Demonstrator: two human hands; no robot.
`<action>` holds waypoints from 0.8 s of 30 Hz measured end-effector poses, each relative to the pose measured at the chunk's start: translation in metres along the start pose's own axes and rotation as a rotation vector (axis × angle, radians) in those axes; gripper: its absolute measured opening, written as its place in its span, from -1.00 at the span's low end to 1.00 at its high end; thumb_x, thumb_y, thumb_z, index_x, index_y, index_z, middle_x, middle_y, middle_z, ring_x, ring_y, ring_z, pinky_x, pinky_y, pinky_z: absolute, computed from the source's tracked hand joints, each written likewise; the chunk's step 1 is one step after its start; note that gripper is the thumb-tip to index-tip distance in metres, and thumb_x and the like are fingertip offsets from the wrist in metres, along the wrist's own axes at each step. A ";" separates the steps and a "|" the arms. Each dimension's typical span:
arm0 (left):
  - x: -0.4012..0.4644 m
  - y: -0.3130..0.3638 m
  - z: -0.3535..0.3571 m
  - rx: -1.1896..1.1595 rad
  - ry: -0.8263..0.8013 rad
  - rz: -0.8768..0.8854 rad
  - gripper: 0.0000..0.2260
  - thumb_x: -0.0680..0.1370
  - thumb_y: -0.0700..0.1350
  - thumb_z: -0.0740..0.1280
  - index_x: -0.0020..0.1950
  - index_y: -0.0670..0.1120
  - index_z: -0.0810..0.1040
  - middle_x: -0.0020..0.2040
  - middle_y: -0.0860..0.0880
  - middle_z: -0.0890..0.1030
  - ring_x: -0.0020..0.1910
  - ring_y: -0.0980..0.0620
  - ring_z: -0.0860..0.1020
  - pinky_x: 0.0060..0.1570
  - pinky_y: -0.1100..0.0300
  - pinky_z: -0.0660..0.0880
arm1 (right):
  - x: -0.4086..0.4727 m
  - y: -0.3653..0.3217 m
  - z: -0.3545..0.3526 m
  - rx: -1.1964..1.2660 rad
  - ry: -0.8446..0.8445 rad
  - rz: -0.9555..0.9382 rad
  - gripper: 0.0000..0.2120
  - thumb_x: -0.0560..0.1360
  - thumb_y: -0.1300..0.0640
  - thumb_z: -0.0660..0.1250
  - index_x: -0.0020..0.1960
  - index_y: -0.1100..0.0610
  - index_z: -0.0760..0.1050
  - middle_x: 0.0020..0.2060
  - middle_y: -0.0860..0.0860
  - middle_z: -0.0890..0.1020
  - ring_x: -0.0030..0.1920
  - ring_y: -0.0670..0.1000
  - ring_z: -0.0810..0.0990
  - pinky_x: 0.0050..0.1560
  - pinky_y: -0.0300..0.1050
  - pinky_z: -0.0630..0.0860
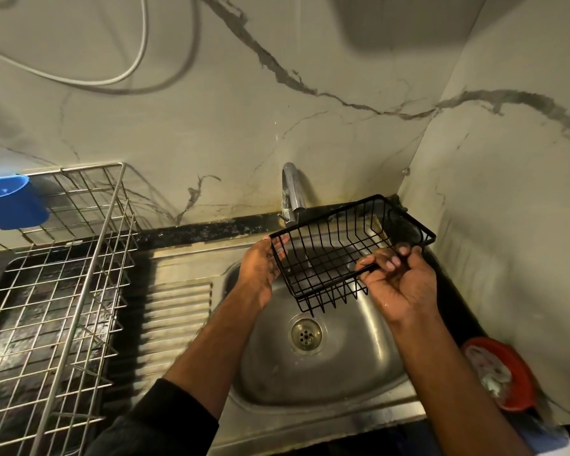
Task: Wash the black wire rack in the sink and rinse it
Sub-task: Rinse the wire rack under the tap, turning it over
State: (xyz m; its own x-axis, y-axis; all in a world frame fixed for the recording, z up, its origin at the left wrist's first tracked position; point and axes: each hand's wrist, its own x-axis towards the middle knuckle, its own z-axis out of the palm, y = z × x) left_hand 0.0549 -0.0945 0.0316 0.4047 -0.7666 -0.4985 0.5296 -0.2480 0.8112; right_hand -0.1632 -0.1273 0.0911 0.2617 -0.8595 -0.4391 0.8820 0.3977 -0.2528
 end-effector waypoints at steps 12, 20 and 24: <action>-0.001 0.009 0.010 0.127 0.068 0.069 -0.72 0.71 0.03 0.18 0.21 -0.08 0.61 0.08 0.03 0.74 0.18 0.00 0.65 0.35 -0.09 0.48 | 0.001 -0.006 -0.001 -0.012 -0.016 -0.028 -0.59 0.66 -0.10 0.06 -0.28 0.04 0.39 -0.41 -0.08 0.30 -0.44 -0.10 0.31 -0.18 -0.17 0.39; -0.005 0.009 0.018 0.173 0.059 0.085 -0.74 0.72 0.02 0.16 0.08 -0.03 0.61 0.13 0.01 0.71 0.20 -0.03 0.63 0.30 -0.03 0.50 | 0.002 -0.010 -0.001 -0.014 -0.006 -0.027 -0.60 0.66 -0.11 0.08 -0.28 0.05 0.39 -0.42 -0.08 0.30 -0.46 -0.10 0.31 -0.17 -0.19 0.38; -0.005 0.010 0.023 0.221 0.056 0.105 -0.68 0.73 0.02 0.13 0.22 -0.10 0.61 0.15 0.00 0.70 0.16 0.00 0.64 0.08 0.15 0.54 | 0.003 -0.014 -0.003 -0.016 -0.016 -0.031 -0.59 0.66 -0.11 0.07 -0.28 0.03 0.39 -0.41 -0.08 0.30 -0.45 -0.10 0.30 -0.17 -0.19 0.37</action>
State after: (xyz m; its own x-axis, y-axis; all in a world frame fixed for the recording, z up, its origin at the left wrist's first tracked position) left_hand 0.0409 -0.1070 0.0490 0.4931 -0.7625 -0.4187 0.3086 -0.2967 0.9037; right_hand -0.1755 -0.1348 0.0908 0.2409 -0.8761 -0.4176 0.8834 0.3761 -0.2795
